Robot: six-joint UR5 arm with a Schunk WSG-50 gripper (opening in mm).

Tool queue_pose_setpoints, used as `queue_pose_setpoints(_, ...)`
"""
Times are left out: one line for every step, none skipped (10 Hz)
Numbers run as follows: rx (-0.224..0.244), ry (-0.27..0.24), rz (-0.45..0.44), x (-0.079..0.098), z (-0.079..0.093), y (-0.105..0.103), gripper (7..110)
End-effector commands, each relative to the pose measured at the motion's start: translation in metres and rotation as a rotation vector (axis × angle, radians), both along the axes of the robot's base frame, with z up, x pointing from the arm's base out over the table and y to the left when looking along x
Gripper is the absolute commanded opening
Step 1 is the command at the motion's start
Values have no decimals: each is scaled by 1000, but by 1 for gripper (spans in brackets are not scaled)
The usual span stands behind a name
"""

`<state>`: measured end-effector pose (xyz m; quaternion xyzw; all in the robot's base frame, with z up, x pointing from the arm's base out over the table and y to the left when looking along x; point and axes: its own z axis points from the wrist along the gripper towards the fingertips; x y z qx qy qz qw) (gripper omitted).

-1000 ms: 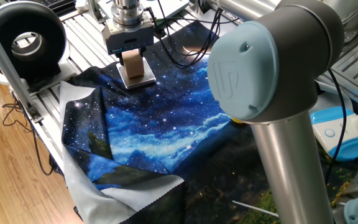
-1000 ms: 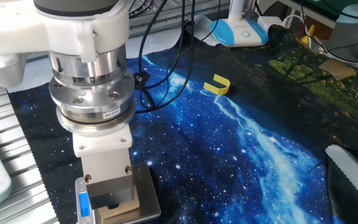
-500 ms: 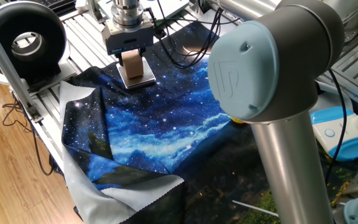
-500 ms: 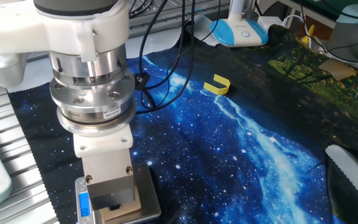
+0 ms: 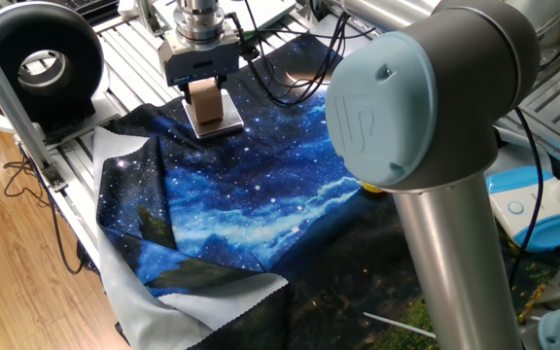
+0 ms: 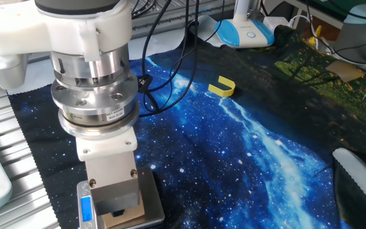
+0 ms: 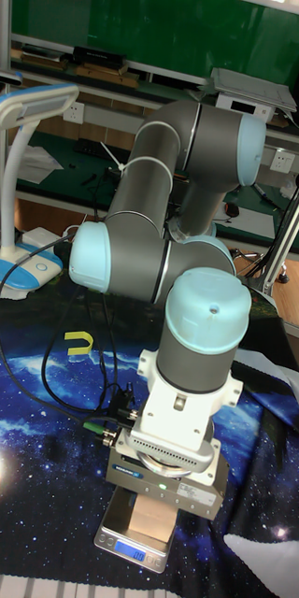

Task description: Place the block on the scale

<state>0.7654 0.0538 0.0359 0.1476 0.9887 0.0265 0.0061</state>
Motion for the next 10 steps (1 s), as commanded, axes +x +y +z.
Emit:
queue_pose_setpoints(-4,-10,-1,2,0,-5,7)
queue_pose_setpoints(-6,-14,-1,3,0,-6,7)
queue_pose_setpoints(-5,-19,-3,4,-1,-6,7)
queue_pose_setpoints(-4,-19,-3,4,0,-5,7)
queue_pose_setpoints(-1,-19,-5,4,-1,-3,7)
queue_pose_setpoints(5,-19,-3,4,-1,-1,7)
queue_pose_setpoints(14,-19,3,4,-1,1,7)
queue_pose_setpoints(25,-17,15,3,-1,3,7)
queue_pose_setpoints(28,-13,26,1,-1,2,22)
queue_pose_setpoints(29,-8,26,-2,0,1,22)
